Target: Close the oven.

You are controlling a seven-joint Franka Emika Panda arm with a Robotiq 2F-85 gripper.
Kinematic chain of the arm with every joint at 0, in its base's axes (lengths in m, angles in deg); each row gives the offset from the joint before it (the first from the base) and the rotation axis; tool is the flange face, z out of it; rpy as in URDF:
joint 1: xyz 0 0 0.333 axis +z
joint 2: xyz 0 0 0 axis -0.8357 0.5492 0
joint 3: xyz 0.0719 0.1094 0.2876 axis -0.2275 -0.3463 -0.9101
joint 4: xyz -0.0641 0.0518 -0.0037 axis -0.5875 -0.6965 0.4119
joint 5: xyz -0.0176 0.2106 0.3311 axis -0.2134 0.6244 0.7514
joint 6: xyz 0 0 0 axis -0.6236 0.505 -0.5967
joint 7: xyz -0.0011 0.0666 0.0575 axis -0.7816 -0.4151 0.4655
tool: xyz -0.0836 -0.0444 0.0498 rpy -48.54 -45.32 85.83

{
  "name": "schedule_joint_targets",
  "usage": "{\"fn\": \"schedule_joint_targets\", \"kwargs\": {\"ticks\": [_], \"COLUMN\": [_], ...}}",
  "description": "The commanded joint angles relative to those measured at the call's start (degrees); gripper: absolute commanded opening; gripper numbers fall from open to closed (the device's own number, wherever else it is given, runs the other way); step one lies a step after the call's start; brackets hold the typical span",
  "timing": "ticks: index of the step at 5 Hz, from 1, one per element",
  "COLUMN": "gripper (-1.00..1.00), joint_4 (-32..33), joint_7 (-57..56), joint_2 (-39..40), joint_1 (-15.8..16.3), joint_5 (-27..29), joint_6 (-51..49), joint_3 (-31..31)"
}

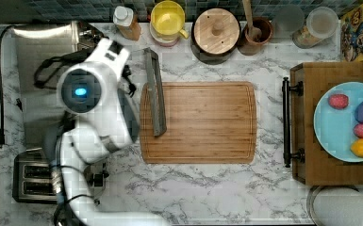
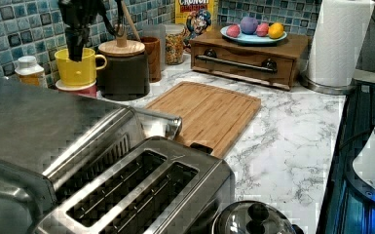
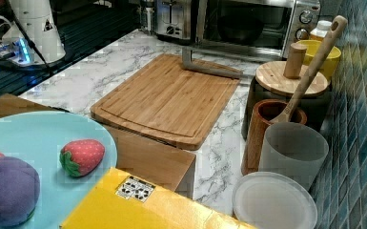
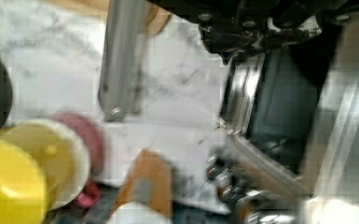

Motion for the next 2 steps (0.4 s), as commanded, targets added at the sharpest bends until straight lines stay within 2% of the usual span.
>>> {"fn": "schedule_joint_targets", "kwargs": {"ticks": [1,2], "gripper": [-1.0,-1.0], "joint_4": [-4.5,-4.47], "joint_7": [14.82,14.51], "joint_2": [3.32,3.2], "joint_1": [7.06,8.22], "joint_5": [-9.49,-8.99], "joint_6": [-4.92,-4.84], "joint_3": [0.54,1.83]}}
